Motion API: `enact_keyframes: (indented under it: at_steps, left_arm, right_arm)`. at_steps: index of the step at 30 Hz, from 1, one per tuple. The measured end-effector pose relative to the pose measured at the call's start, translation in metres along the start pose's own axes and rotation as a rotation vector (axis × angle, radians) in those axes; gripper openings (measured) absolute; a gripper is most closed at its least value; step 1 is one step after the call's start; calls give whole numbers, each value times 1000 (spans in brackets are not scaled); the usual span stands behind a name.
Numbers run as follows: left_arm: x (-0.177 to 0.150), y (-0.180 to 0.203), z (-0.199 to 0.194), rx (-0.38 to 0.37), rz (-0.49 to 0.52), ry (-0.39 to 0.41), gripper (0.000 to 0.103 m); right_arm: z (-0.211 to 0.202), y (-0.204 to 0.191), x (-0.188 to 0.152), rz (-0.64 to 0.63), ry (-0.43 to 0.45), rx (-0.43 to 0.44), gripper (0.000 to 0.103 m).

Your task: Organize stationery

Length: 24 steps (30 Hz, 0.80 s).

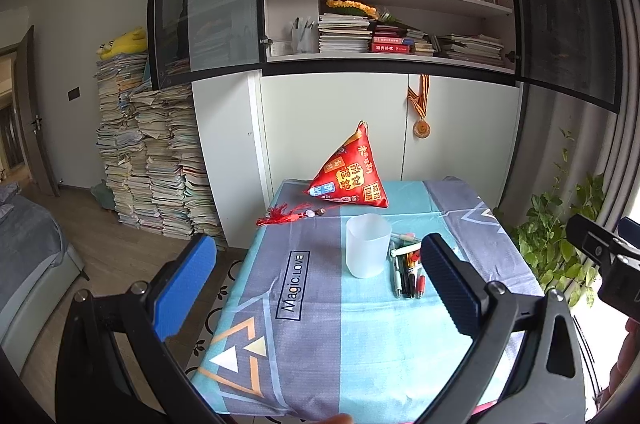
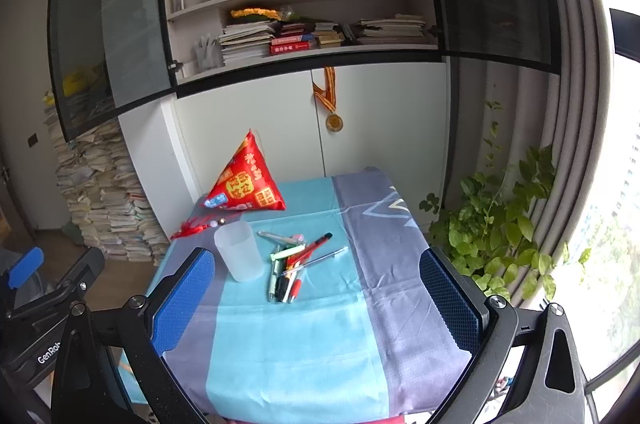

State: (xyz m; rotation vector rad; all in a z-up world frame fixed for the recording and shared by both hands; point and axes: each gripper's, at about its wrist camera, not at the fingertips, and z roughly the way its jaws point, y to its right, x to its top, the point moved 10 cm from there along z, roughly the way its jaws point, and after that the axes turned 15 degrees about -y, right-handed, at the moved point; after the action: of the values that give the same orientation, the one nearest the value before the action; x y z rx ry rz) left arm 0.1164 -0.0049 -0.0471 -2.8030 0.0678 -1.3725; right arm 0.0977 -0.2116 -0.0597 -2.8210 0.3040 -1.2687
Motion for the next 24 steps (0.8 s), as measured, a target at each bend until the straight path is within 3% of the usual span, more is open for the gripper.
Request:
enact_keyframes:
  at_steps: [24]
  left_arm:
    - [-2,1,1,-1,9,16,102]
  right_arm:
    - [0,-1,2,-1,0,1,102]
